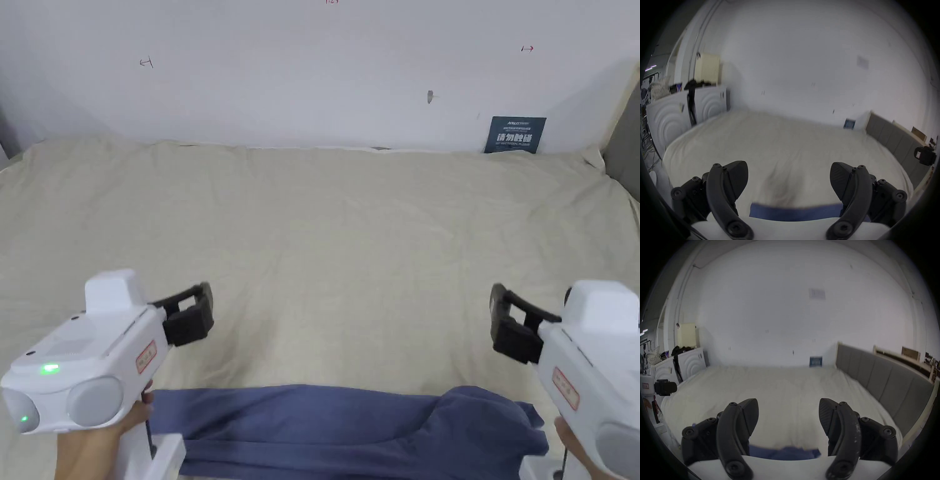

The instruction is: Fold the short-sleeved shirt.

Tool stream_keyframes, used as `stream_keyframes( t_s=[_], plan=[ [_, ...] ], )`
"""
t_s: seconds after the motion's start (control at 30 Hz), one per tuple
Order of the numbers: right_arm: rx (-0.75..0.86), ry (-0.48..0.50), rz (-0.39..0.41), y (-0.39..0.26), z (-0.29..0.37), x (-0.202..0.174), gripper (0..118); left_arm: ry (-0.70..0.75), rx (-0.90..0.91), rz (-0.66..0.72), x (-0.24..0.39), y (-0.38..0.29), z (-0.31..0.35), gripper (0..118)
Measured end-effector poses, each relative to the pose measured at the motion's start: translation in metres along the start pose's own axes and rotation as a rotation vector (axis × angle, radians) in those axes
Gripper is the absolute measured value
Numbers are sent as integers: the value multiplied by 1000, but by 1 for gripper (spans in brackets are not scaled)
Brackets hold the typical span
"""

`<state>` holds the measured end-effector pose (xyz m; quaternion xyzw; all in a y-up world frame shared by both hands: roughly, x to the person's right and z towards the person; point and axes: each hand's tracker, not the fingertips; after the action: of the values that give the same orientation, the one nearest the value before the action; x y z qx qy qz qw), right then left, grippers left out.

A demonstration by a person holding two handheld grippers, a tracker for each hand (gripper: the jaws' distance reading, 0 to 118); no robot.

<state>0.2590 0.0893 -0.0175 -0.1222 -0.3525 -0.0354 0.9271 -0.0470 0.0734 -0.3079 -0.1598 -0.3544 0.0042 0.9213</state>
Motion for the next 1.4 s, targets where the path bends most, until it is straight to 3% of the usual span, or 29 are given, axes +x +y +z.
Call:
stream_keyframes(
  t_s=[0.17, 0.23, 0.27, 0.3, 0.33, 0.37, 0.43, 0.93, 1.17, 1.23, 1.4],
  plan=[
    [142, -54, 60, 23, 16, -24, 81, 2, 182, -31, 25, 21, 13, 99],
    [160, -62, 75, 25, 21, -30, 77, 15, 210, -56, 33, 21, 16, 71],
    [171, -66, 76, 26, 23, -31, 67, 16, 213, -59, 35, 20, 17, 48],
    [180, -69, 77, 26, 24, -33, 37, 14, 218, -59, 37, 18, 18, 12],
    [186, -81, 76, 26, 25, -35, 9, 14, 222, -61, 37, 17, 16, 1],
    [186, -98, 78, 26, 27, -38, 2, 1, 214, -59, 36, 17, 16, 0],
    [189, -64, 91, 23, 26, -35, 2, -28, 178, -52, 36, 16, 14, 0],
    [177, -65, 113, 18, 18, -35, 2, -100, 72, -59, 16, 7, 6, 0],
    [158, -65, 129, 18, 8, -35, 2, -309, -186, 158, -41, 0, -20, 0],
    [150, -66, 134, 18, 4, -37, 2, -331, -262, 241, -64, -8, -30, 0],
    [126, -71, 146, 16, -8, -41, 2, -298, -452, 299, -114, -40, -50, 0]
  ],
)
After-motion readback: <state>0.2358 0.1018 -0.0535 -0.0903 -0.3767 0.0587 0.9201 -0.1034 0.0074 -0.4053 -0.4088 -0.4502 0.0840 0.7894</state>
